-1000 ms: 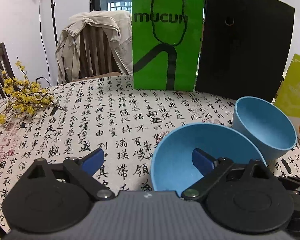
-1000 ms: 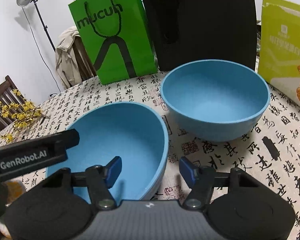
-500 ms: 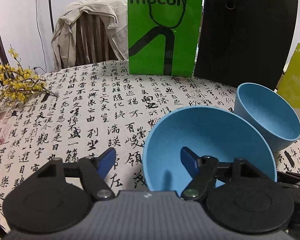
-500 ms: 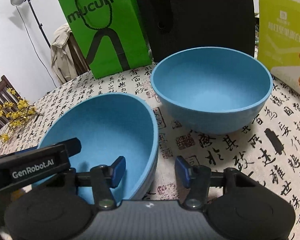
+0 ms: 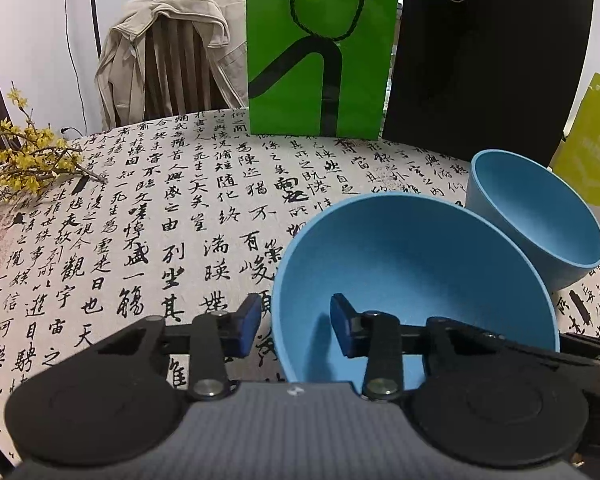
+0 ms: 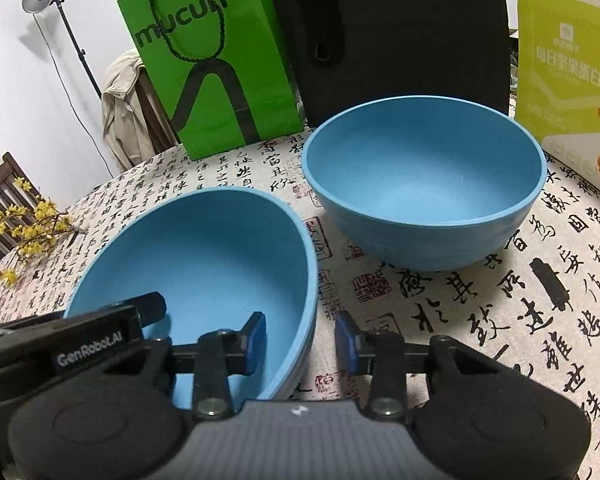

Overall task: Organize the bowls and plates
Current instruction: 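Lift the gripped blue bowl off the table with both grippers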

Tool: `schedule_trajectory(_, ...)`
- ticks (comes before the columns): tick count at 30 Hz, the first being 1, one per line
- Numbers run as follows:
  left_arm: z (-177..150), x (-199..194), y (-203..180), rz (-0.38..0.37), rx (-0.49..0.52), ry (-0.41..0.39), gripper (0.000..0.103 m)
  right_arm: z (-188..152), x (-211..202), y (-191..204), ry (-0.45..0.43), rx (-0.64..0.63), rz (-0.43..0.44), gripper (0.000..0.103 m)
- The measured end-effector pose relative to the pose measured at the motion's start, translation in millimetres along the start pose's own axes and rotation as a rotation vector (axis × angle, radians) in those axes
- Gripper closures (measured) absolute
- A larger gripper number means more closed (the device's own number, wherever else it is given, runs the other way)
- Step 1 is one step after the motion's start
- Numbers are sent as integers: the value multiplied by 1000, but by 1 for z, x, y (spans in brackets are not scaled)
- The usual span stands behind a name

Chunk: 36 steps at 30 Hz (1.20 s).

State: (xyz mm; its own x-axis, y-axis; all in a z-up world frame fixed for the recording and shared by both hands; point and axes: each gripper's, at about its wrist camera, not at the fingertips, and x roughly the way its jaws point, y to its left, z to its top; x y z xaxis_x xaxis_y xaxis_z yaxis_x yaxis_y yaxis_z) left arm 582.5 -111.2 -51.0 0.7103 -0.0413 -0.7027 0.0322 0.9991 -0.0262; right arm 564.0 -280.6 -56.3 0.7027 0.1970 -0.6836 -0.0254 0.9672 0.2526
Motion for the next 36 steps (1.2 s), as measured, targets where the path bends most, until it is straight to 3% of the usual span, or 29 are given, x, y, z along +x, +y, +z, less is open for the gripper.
schedule_trajectory(11,-3,4,-4,3,1,4,73,-1,-1,0,3,6,6,86)
schedule_trajectory(13,-3,3,-4,-4,0,0,78,-2,-1,0,2,6,7,86)
schedule_trajectory(36,-4,1,-7,6,6,-10,79,-2,-1,1,0,0,12,86)
